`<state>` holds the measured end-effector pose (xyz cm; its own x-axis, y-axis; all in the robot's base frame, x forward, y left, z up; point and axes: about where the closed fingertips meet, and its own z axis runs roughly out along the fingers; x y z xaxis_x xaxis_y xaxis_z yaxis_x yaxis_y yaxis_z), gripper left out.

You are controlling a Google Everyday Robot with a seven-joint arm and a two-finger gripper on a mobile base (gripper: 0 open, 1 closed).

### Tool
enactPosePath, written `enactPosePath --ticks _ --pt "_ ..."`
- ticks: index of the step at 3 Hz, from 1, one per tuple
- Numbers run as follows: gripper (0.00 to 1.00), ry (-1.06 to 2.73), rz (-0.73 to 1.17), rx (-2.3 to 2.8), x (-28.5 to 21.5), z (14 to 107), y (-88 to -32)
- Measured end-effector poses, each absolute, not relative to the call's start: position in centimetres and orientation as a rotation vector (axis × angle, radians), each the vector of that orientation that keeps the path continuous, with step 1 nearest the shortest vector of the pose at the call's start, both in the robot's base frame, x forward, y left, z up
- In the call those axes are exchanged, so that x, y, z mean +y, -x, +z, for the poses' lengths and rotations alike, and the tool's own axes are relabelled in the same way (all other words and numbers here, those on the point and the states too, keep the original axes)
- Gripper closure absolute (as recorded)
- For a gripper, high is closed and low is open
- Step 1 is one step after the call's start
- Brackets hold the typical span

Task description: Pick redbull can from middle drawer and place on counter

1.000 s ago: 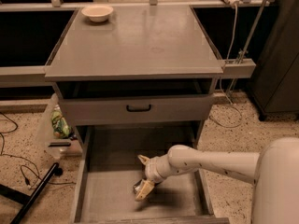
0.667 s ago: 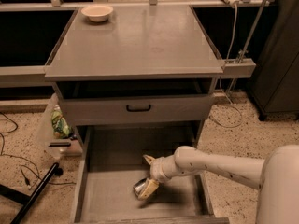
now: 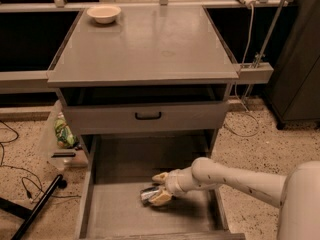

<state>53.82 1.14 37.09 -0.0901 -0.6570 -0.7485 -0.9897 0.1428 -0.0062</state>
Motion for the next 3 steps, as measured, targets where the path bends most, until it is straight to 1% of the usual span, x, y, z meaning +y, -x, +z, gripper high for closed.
enactPosePath --ticks 1,2,3 --pt "0.65 1.578 0.703 1.816 1.2 37.1 -53.8" --pt "0.88 1.534 0.669 1.79 0.6 41.5 -53.6" --pt "1.0 1.501 0.65 1.735 0.0 50.5 -53.6"
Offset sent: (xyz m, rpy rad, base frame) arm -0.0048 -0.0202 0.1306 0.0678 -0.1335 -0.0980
